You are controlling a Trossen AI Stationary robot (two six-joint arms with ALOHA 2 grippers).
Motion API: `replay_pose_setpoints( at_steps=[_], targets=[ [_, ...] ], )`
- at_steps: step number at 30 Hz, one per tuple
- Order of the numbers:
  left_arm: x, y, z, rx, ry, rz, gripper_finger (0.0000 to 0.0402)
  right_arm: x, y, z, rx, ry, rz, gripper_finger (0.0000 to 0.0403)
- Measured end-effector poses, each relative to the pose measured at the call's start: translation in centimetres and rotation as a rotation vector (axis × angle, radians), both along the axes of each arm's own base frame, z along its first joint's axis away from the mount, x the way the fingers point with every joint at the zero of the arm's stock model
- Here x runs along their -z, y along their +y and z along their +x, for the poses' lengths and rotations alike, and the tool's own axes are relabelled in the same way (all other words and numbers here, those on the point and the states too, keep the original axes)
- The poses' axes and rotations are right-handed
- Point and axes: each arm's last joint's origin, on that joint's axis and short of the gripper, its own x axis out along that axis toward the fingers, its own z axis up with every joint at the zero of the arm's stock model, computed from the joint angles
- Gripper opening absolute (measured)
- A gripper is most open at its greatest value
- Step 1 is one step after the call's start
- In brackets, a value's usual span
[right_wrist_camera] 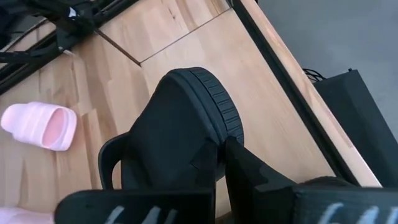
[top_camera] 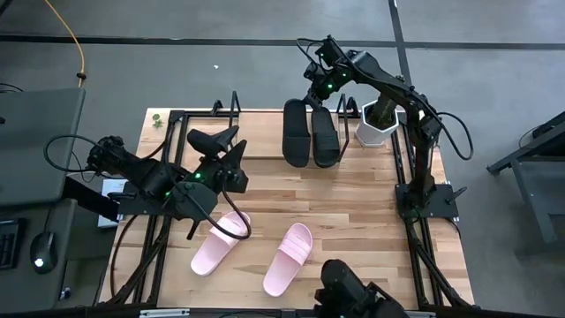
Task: Pick and place slides into the shelf
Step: Put the black slide on the shelf
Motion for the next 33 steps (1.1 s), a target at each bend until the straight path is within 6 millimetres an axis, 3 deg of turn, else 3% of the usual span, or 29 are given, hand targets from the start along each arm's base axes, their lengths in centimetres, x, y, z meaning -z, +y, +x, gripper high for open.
replay_pose_setpoints(
  at_steps=[15,33],
  targets=[
    [0.0,0.0,0.0,0.005,0.002,-0.002,0.0232,2.1,-2.6,-0.2,0.041,0.025,-0.029,0.0000],
    [0.1,-0.1,0.1,0.026,-0.015,-0.021,0.0232,4.3,-2.7,0.5,0.027,0.144,-0.055,0.0000]
  ],
)
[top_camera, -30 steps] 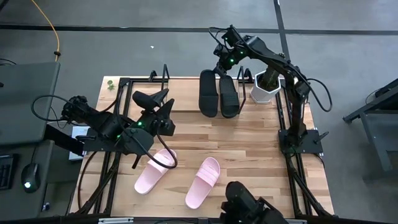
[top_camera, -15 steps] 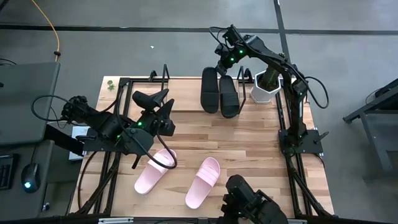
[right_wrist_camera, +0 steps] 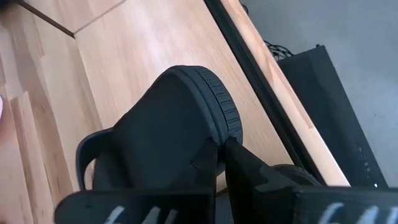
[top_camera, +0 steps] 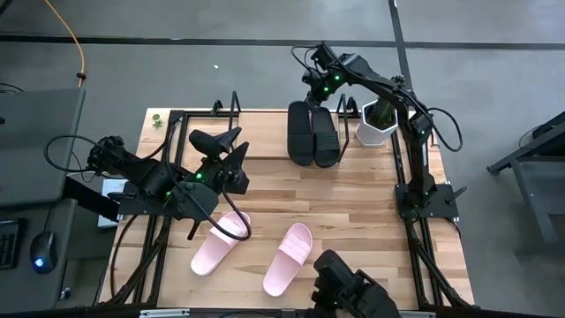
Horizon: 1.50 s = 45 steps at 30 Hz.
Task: Pick and place slides into the shelf
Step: Put the black slide on the shelf
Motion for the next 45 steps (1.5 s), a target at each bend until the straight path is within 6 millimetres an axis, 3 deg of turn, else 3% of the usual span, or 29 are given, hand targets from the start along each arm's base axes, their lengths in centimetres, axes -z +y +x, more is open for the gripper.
replay_pose_setpoints(
  at_steps=[24,39,45],
  targets=[
    [0.01,0.00,0.00,0.001,-0.021,-0.011,0.0232,0.49,-0.58,0.35,0.030,0.026,-0.070,0.0003],
    [0.01,0.00,0.00,0.000,-0.024,-0.012,0.0232,0.52,-0.91,0.17,0.098,0.080,-0.123,0.0101],
    [0.01,0.00,-0.01,-0.001,-0.024,-0.011,0.0232,0.53,-0.87,0.17,0.091,0.080,-0.121,0.0114]
  ],
)
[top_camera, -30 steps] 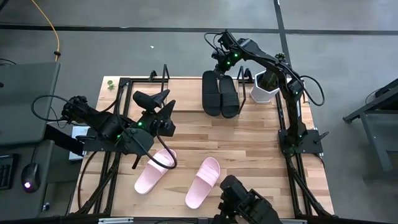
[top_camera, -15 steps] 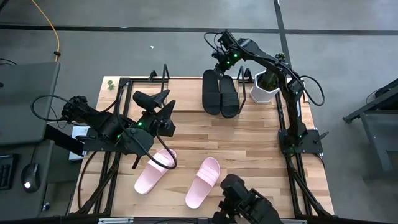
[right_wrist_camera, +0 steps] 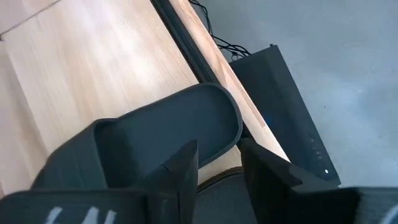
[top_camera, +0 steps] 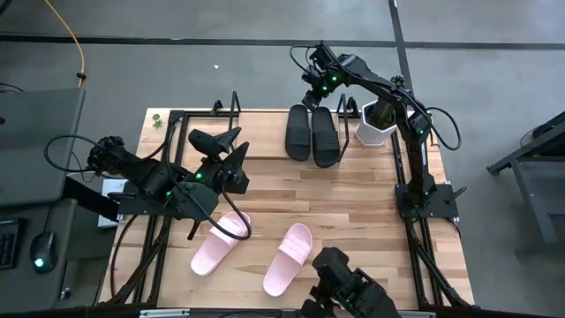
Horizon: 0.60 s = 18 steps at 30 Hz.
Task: Pick and place slides into the shelf
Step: Put the black slide on the shelf
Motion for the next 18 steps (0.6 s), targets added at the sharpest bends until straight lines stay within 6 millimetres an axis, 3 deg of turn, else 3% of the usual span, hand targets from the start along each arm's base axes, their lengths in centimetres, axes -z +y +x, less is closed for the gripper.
replay_pose_setpoints(
  at_steps=[6,18],
  targets=[
    [0.0,0.0,0.0,-0.002,0.000,0.001,0.0232,0.0,0.6,0.5,-0.046,-0.045,0.054,0.0113],
    [0.0,0.0,0.0,-0.004,0.003,0.003,0.0232,-0.1,5.3,4.3,-0.197,-0.045,0.052,0.0095]
  ],
)
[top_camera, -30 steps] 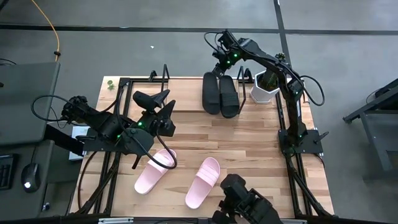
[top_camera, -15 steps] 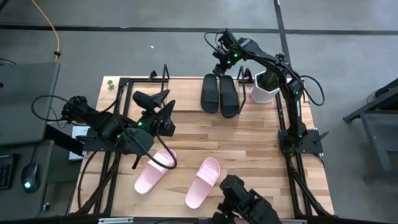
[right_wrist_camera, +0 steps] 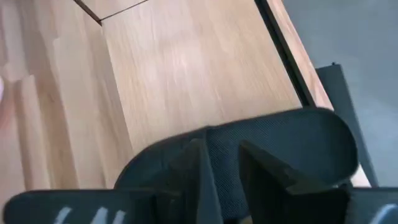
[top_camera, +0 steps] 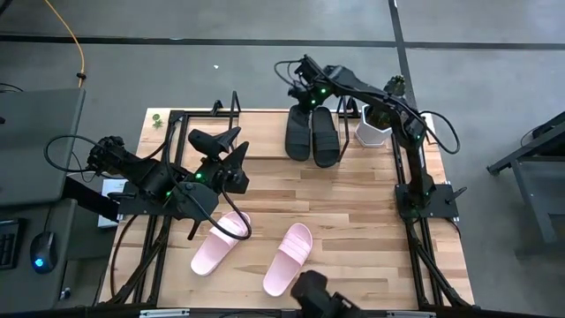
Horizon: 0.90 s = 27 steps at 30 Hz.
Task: Pick and place slides into the shelf
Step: Put the black slide on the shelf
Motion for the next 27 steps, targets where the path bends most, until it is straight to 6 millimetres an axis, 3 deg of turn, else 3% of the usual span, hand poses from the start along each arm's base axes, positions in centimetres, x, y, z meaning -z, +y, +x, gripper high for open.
replay_pose_setpoints(
  at_steps=[12,16,27],
  targets=[
    [0.0,0.0,0.0,-0.006,0.000,0.003,0.0232,-0.1,2.3,2.0,-0.019,0.047,-0.150,0.0008],
    [0.0,0.0,0.0,-0.006,0.000,0.004,0.0232,0.0,2.4,2.6,-0.010,0.012,-0.157,0.0004],
    [0.0,0.0,0.0,-0.006,0.001,0.004,0.0232,6.5,1.9,5.3,-0.075,0.082,-0.071,0.0000]
  ],
)
